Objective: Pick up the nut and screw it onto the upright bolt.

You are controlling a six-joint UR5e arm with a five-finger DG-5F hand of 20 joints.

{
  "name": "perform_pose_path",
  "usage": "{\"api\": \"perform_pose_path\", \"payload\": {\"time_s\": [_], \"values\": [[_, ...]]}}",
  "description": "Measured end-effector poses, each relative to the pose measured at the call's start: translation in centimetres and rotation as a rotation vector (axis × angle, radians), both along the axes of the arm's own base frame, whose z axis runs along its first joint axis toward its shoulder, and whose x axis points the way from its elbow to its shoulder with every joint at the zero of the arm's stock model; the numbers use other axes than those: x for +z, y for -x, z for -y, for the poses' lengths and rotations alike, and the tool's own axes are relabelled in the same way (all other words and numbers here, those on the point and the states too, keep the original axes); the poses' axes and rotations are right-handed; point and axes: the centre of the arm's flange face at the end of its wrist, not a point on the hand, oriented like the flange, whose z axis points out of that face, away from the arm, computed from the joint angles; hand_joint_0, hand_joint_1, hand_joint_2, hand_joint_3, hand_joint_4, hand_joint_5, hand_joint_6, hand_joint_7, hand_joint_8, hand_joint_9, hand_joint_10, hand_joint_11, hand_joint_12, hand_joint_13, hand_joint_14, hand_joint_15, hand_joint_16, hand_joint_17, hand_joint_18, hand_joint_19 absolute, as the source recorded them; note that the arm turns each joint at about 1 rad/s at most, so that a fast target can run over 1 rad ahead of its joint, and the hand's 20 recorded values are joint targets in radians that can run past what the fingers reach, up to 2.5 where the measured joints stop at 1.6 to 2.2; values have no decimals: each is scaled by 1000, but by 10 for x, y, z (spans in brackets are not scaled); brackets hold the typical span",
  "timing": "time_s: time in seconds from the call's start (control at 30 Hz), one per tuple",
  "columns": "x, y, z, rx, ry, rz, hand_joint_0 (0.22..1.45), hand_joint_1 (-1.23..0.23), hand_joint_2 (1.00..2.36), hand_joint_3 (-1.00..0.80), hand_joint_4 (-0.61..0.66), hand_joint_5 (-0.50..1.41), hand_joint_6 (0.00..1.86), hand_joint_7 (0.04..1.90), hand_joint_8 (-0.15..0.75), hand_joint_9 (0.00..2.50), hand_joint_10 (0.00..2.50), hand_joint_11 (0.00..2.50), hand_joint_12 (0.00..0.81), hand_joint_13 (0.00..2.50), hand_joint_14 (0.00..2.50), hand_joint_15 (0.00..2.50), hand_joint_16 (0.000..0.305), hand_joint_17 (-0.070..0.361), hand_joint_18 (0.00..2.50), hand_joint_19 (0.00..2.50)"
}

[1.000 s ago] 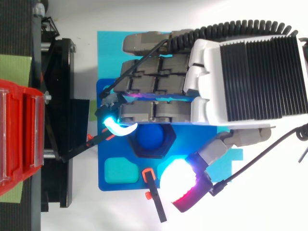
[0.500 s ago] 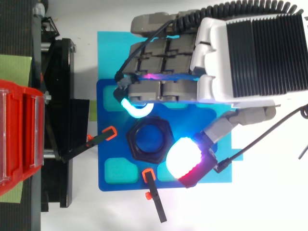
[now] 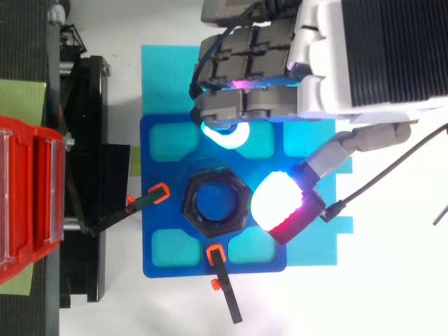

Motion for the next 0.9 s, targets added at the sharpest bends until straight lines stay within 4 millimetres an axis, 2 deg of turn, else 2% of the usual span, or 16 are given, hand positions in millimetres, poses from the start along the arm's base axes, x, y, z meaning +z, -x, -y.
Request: {"api": "perform_pose_path", "payload": {"time_s": [0.23, 0.33, 0.5, 0.9], "values": [[10, -3, 2, 6, 1, 22, 511, -214, 1000, -500, 192, -108, 503, 839, 229, 724, 0, 0, 239, 711, 0, 0, 29, 66, 443, 68], [11, -4, 0, 10, 1, 31, 509, -211, 1000, -500, 175, -112, 502, 770, 225, 719, 0, 0, 239, 704, 0, 0, 30, 67, 436, 68], [13, -8, -9, 18, -5, 54, 508, -209, 1000, -500, 169, -117, 502, 718, 220, 715, 0, 0, 242, 695, 0, 0, 30, 68, 434, 69], [11, -14, -37, 36, -40, 55, 506, -205, 1000, -500, 169, -117, 502, 733, 220, 706, 0, 0, 244, 690, 0, 0, 31, 69, 423, 61]]}}
